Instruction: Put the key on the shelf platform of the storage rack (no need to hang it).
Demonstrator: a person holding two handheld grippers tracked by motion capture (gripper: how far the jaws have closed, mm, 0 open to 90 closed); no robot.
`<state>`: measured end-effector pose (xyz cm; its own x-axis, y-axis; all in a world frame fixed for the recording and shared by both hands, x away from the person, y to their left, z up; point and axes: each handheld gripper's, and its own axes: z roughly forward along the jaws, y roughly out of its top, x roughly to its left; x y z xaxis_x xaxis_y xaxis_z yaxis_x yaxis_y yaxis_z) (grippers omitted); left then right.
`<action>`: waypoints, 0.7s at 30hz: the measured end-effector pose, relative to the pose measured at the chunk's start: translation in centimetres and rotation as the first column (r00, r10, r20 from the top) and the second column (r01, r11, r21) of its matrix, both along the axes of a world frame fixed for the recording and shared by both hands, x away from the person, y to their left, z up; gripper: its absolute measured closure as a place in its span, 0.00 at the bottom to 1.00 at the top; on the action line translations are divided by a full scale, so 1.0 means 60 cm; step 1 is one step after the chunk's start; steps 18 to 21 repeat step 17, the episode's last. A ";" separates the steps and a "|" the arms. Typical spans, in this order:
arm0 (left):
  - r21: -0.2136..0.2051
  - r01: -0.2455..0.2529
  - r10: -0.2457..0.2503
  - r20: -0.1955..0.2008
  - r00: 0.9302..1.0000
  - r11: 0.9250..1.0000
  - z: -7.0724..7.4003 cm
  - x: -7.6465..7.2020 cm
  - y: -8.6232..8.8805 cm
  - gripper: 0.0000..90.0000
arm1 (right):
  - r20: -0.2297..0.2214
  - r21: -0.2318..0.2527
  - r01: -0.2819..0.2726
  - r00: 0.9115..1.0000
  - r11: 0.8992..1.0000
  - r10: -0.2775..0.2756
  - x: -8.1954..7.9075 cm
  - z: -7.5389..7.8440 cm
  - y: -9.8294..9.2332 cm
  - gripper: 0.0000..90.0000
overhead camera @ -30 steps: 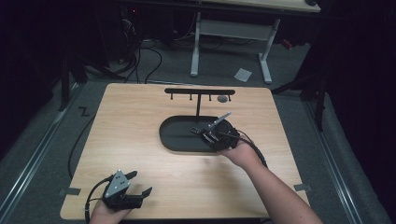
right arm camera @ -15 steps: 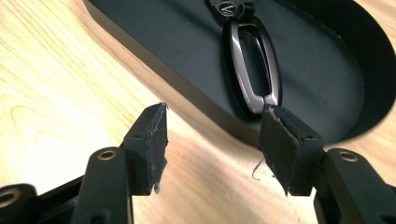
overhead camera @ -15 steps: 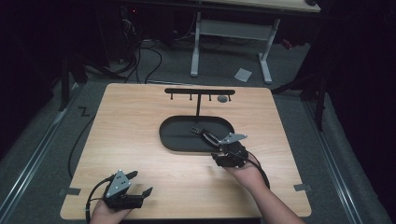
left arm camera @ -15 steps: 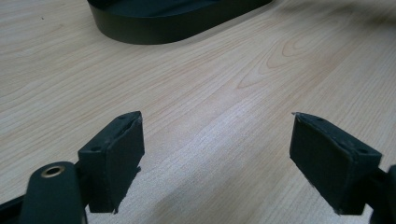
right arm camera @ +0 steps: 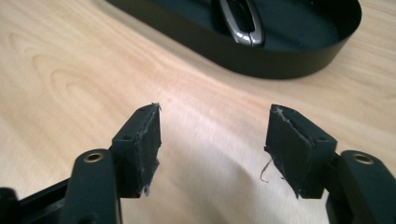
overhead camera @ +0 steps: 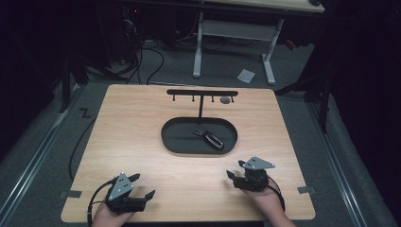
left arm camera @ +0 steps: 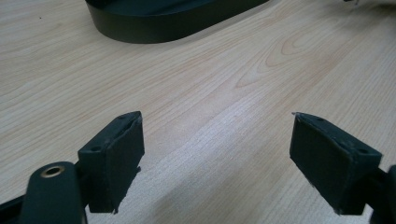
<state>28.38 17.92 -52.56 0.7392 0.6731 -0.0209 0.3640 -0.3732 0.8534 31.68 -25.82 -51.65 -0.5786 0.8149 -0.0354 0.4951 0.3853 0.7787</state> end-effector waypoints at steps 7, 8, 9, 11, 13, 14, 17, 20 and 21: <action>-0.002 0.006 -0.006 0.006 1.000 1.000 0.000 -0.003 -0.005 0.21 | 0.031 0.054 0.001 1.000 0.999 -0.003 -0.027 -0.013 -0.009 0.31; -0.002 0.008 -0.008 0.006 1.000 1.000 0.000 -0.003 -0.006 0.20 | 0.039 0.054 0.007 0.999 0.999 -0.009 -0.026 -0.011 -0.007 0.31; 0.000 0.009 -0.009 0.005 1.000 1.000 -0.001 -0.003 -0.007 0.20 | 0.052 0.052 0.009 0.999 0.999 -0.012 -0.025 -0.010 -0.007 0.31; 0.002 0.011 -0.011 0.003 1.000 1.000 -0.002 -0.003 -0.007 0.20 | 0.051 0.053 0.011 0.999 0.999 -0.014 -0.024 -0.011 -0.007 0.31; 0.000 0.011 -0.011 0.003 1.000 1.000 -0.002 -0.003 -0.006 0.20 | 0.042 0.055 0.018 0.999 0.998 -0.020 -0.022 -0.014 -0.009 0.31; 0.000 0.010 -0.010 0.004 1.000 1.000 -0.002 -0.003 -0.006 0.20 | 0.039 0.059 0.023 0.999 0.998 -0.026 -0.021 -0.014 -0.011 0.31; -0.002 0.008 -0.008 0.004 1.000 1.000 -0.001 -0.003 -0.004 0.20 | 0.030 0.067 0.036 0.999 0.997 -0.038 -0.019 -0.012 -0.014 0.32; -0.002 0.008 -0.008 0.004 1.000 1.000 -0.001 -0.003 -0.004 0.20 | 0.030 0.067 0.036 0.999 0.997 -0.038 -0.019 -0.012 -0.014 0.32; -0.002 0.008 -0.008 0.004 1.000 1.000 -0.001 -0.003 -0.004 0.20 | 0.030 0.067 0.036 0.999 0.997 -0.038 -0.019 -0.012 -0.014 0.32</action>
